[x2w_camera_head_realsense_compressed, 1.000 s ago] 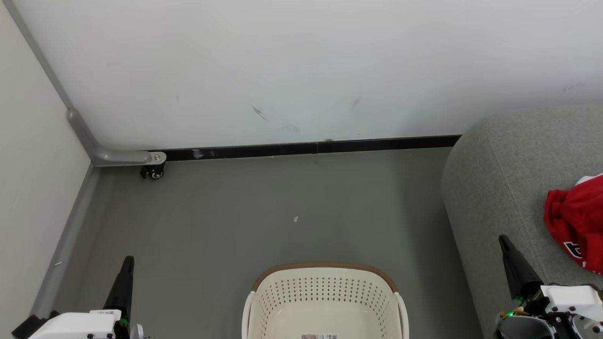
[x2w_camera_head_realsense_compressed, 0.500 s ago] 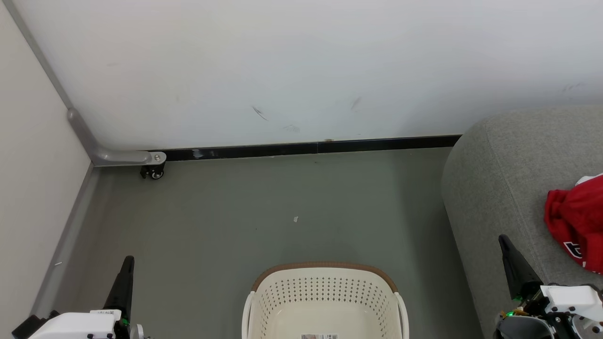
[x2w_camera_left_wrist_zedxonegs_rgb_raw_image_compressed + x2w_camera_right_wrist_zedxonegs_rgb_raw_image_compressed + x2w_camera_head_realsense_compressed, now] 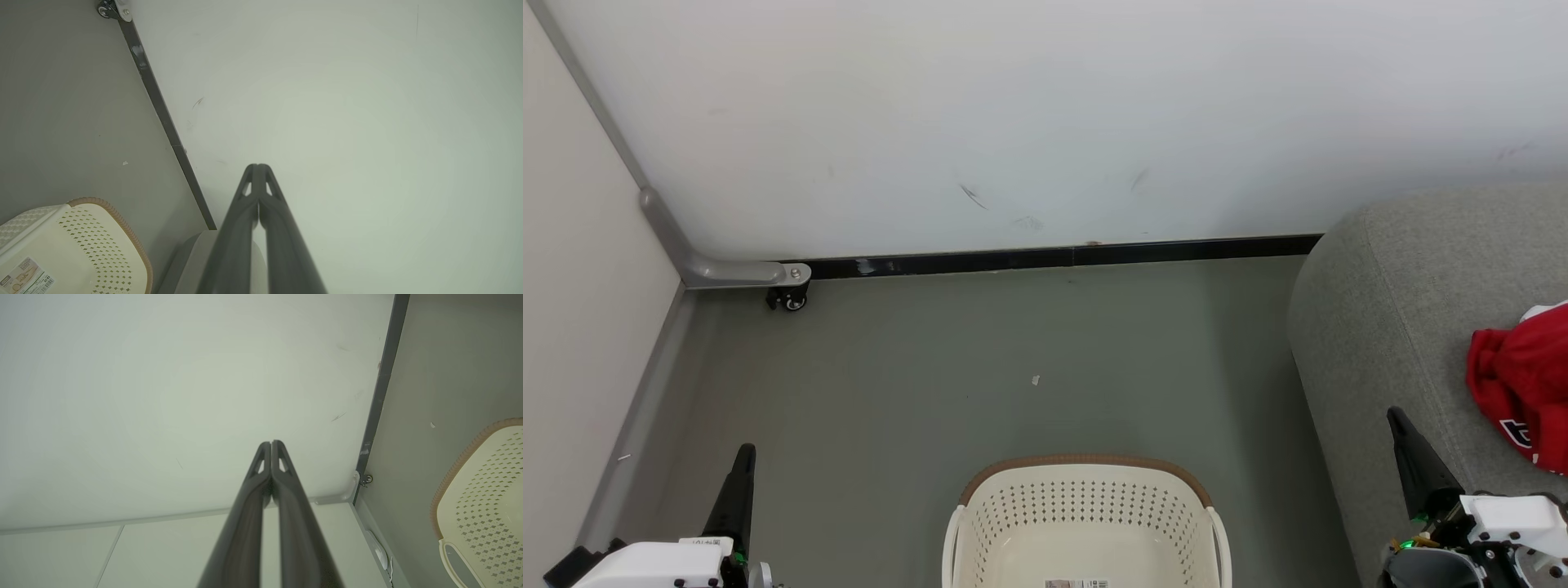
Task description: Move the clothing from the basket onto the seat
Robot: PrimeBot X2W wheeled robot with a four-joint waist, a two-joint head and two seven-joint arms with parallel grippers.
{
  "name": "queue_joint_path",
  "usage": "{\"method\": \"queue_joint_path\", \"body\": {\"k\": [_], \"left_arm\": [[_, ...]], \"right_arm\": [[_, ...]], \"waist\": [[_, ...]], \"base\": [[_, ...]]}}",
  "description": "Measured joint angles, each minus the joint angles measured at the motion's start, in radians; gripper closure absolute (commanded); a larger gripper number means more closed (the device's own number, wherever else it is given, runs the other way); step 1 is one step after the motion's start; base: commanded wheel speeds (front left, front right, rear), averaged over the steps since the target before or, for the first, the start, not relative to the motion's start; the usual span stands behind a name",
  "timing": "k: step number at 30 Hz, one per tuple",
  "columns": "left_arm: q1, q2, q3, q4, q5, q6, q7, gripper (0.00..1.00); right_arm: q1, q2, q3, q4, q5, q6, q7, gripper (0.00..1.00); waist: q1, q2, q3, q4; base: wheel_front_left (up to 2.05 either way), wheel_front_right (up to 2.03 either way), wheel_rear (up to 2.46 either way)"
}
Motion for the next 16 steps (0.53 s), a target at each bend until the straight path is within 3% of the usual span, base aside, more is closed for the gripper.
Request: {"method": "queue_joint_path", "body": {"k": [16], "left_arm": [[0.000, 0.000, 0.000, 0.000, 0.000, 0.000, 0.000, 1.00]], "right_arm": [[0.000, 0.002, -0.002, 0.000, -0.002, 0.000, 0.002, 1.00]], "waist": [[0.0000, 0.0000, 0.000, 0.000]], "base": [[0.00, 0.00, 0.00]]}}
